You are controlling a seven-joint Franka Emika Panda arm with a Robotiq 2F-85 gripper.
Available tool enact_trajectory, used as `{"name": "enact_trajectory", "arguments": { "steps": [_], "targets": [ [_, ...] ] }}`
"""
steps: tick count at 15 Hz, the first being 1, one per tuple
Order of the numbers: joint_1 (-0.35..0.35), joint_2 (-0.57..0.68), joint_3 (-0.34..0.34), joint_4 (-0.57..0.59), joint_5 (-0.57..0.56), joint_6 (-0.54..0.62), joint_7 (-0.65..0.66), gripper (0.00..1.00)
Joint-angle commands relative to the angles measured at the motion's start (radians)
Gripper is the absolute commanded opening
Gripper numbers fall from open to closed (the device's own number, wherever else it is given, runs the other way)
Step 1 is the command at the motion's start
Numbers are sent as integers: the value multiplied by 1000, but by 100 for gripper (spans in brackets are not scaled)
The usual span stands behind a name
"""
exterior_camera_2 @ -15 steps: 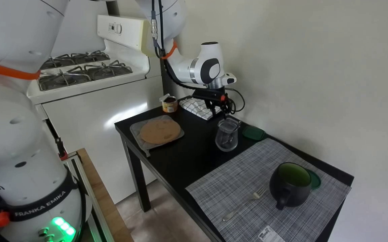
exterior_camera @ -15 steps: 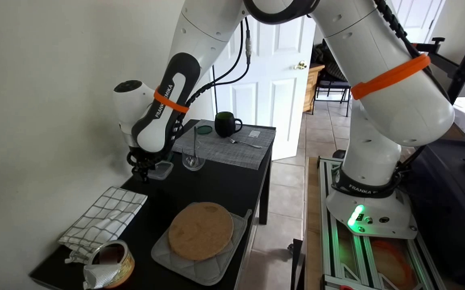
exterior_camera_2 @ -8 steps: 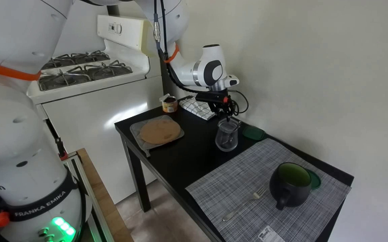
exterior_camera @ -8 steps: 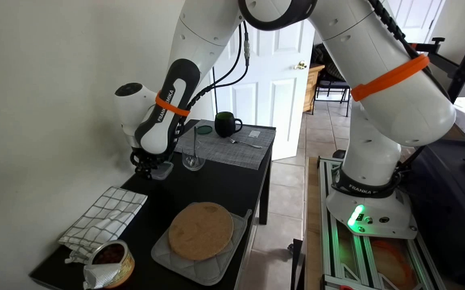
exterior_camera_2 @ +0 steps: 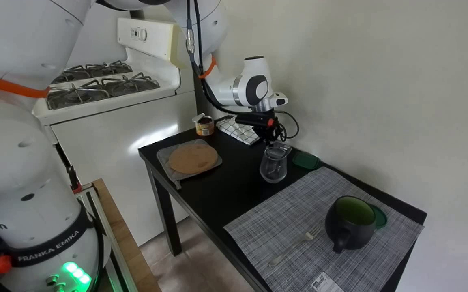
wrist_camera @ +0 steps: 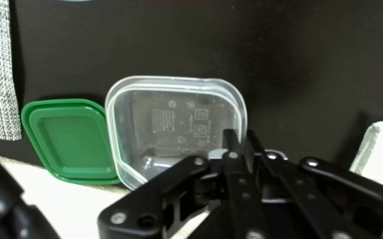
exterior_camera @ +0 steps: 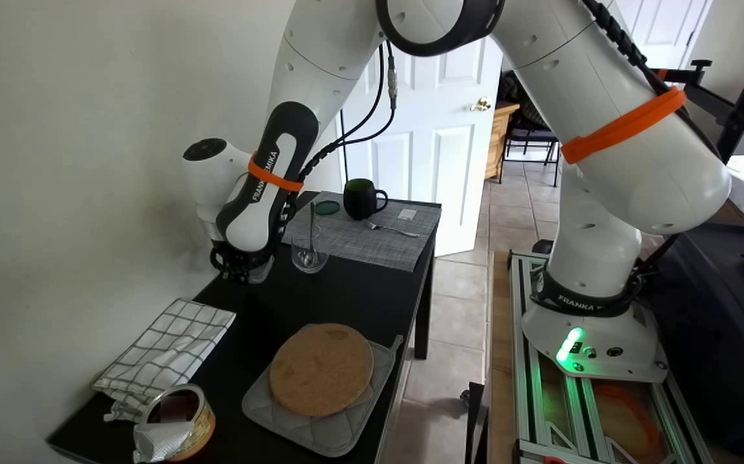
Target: Move the plastic container to the right
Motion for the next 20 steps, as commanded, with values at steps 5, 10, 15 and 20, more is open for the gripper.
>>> {"name": "enact_trajectory", "arguments": {
  "steps": [5, 10, 15, 20],
  "targets": [
    [-5, -227, 35, -71, 29, -244, 62, 2],
    [-33, -452, 53, -155, 21, -317, 146, 2],
    [-106, -626, 10, -251, -62, -309, 366, 2],
    [-214, -657, 18, -264, -44, -327, 383, 7]
  ]
}}
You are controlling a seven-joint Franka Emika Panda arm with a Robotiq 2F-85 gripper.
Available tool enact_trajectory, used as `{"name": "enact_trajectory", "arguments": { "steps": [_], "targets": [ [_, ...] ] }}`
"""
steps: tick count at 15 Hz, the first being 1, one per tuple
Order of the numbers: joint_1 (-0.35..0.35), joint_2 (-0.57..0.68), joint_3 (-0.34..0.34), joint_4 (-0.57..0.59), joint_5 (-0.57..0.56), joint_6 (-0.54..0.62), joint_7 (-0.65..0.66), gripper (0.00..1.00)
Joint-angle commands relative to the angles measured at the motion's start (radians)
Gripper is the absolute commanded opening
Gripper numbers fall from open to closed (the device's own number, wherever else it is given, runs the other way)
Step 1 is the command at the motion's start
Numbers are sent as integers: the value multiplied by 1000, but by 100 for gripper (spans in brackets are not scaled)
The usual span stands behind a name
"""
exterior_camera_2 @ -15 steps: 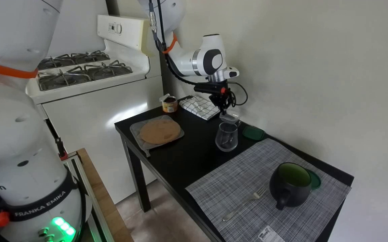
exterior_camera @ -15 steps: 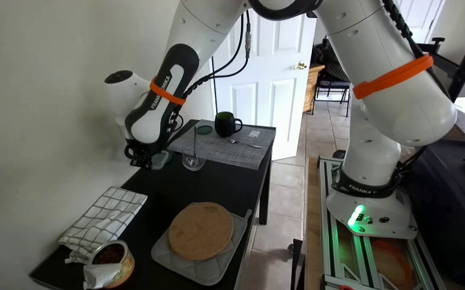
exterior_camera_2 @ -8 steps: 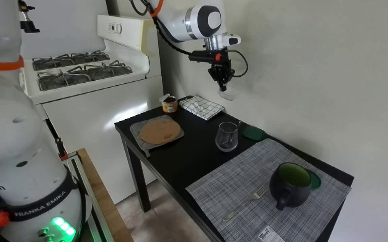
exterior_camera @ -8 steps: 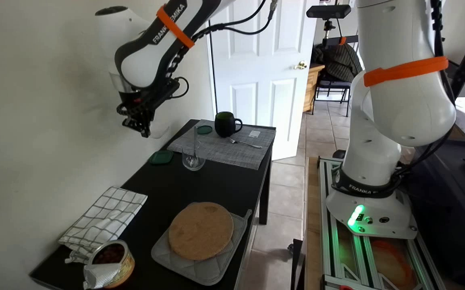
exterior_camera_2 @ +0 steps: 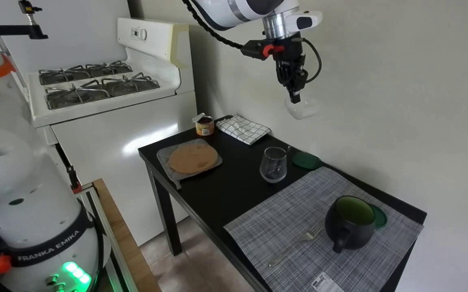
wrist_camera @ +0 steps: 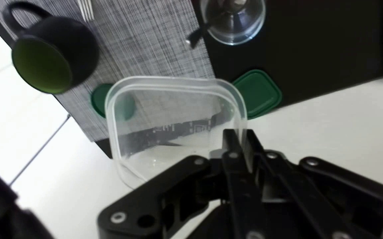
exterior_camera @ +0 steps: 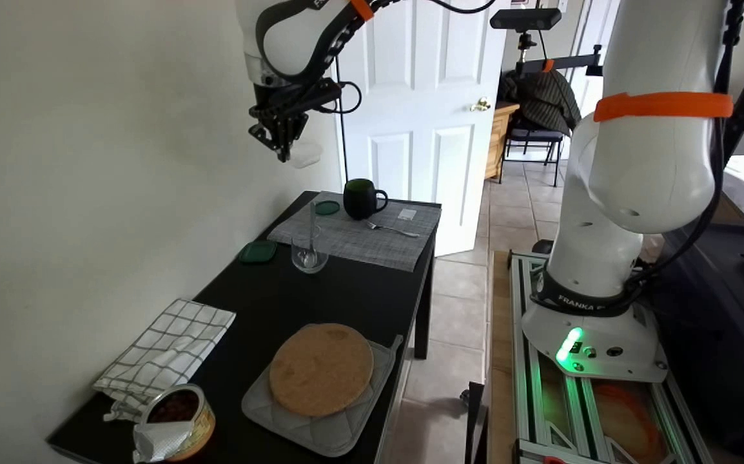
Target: Move the plastic container to the right
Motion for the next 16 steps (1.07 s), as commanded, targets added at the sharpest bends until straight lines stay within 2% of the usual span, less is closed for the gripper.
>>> {"name": "enact_trajectory", "arguments": {
  "steps": [1, 3, 4, 7, 9, 11, 13, 16],
  "targets": [
    [-54, -18, 28, -21, 10, -6, -3, 7],
    [-71, -39, 26, -46, 17, -6, -2, 7],
    [-69, -17, 28, -33, 34, -10, 5, 2],
    [-87, 5, 23, -30, 51, -44, 17, 2],
    [-107, -26, 11, -62, -18, -71, 101, 2],
    [-129, -59, 2, -94, -30, -92, 151, 2],
    [-153, -118, -8, -150, 36, -71, 130, 2],
    [-193, -239, -32, -253, 132, -65, 14, 2]
  ]
}}
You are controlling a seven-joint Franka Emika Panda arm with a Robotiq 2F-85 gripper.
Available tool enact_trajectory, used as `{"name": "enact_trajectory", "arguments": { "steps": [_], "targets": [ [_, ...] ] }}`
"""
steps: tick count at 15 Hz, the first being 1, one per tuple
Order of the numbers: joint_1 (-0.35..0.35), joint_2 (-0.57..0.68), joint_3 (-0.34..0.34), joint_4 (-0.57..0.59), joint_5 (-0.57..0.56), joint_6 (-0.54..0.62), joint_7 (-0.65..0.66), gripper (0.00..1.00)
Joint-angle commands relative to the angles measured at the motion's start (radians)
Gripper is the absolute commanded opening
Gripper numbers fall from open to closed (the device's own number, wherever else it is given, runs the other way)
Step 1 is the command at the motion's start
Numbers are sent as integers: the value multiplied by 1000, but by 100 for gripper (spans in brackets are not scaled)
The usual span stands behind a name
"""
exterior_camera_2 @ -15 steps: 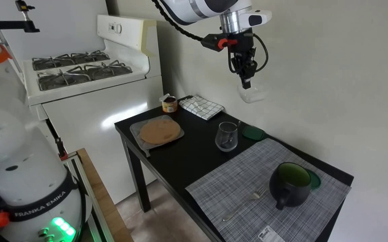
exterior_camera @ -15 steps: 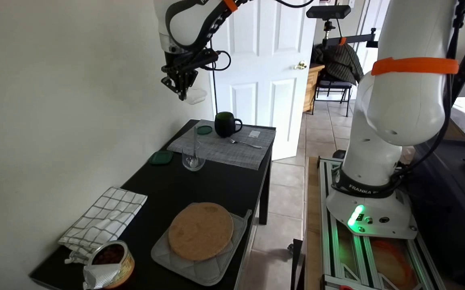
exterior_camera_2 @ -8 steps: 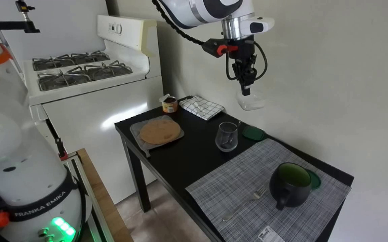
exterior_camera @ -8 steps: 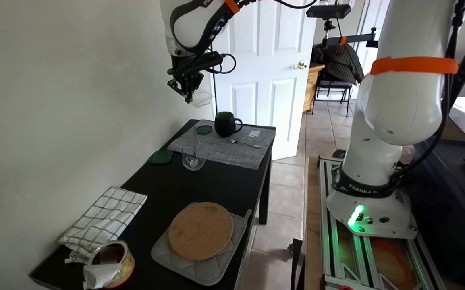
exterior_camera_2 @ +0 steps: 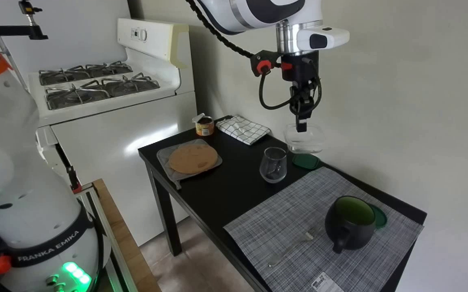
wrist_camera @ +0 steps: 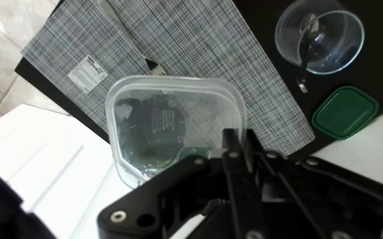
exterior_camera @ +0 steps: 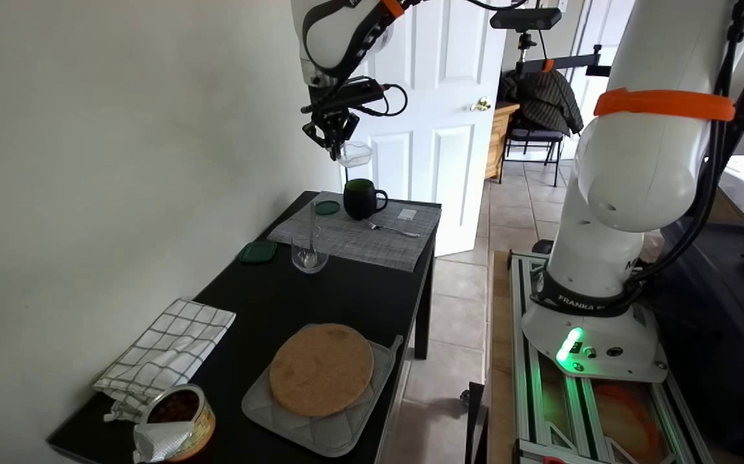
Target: Move the plastic container to the right
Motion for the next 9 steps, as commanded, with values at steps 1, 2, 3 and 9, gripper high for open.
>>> {"name": "enact_trajectory", "arguments": {
  "steps": [1, 2, 3, 9],
  "targets": [
    [-44, -198, -25, -171, 114, 3, -136, 2],
    [-55, -244, -31, -203, 132, -14, -185, 2],
    [-63, -278, -37, -225, 153, -36, -235, 2],
    [-91, -352, 77, -343, 130, -91, -120, 2]
  ]
}}
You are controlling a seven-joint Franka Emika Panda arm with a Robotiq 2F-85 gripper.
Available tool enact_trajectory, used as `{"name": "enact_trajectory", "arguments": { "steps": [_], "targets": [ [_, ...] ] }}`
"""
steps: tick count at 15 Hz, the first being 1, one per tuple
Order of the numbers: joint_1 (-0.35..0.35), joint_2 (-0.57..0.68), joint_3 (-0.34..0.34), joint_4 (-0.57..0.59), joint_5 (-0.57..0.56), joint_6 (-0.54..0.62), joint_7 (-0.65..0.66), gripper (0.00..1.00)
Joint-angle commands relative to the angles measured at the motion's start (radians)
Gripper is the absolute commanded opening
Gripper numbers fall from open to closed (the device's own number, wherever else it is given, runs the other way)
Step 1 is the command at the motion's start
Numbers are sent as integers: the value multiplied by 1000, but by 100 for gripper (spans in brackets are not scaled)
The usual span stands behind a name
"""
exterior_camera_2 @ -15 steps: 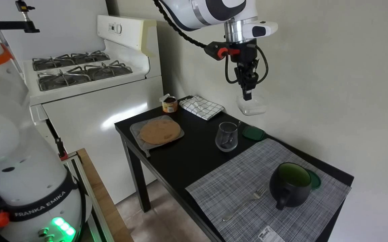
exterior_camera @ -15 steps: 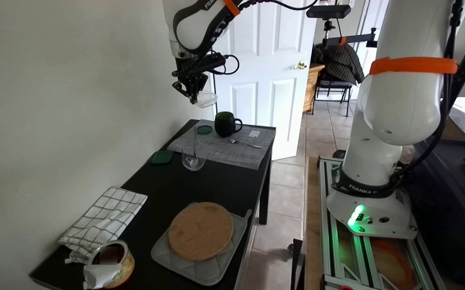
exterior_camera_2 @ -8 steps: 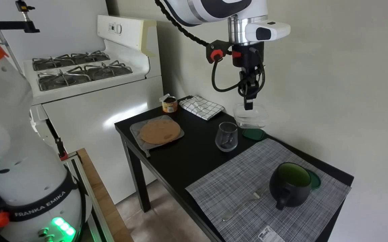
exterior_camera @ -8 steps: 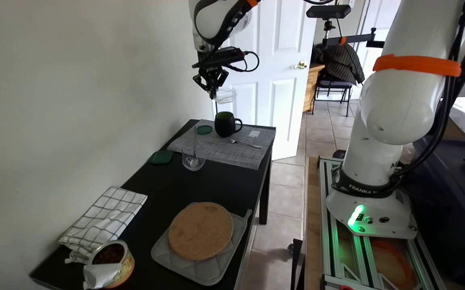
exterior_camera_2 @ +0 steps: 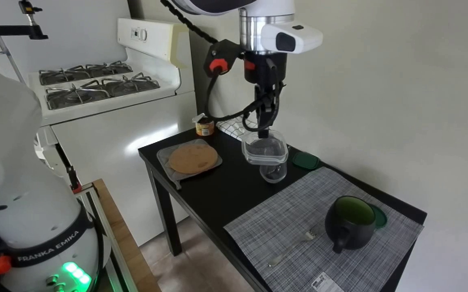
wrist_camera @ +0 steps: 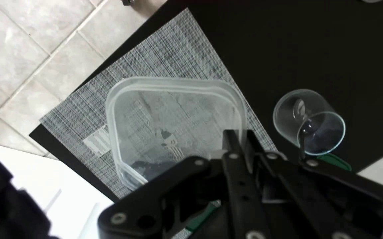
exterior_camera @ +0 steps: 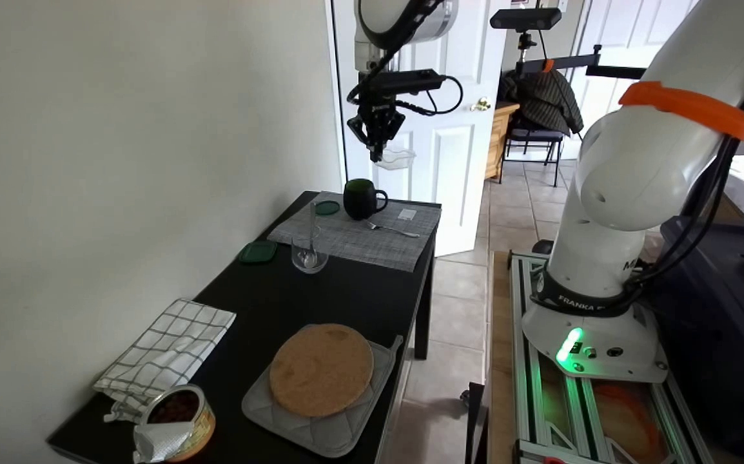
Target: Move the plastic container to the right
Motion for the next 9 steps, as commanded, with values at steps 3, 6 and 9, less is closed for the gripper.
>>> {"name": "enact_trajectory", "arguments": {
  "steps": [3, 6, 9],
  "targets": [
    [-15, -11, 157, -127, -37, 12, 220, 2],
    [25, 20, 181, -204, -1, 85, 184, 2],
    [24, 26, 185, -188, 0, 56, 185, 7]
  ]
}}
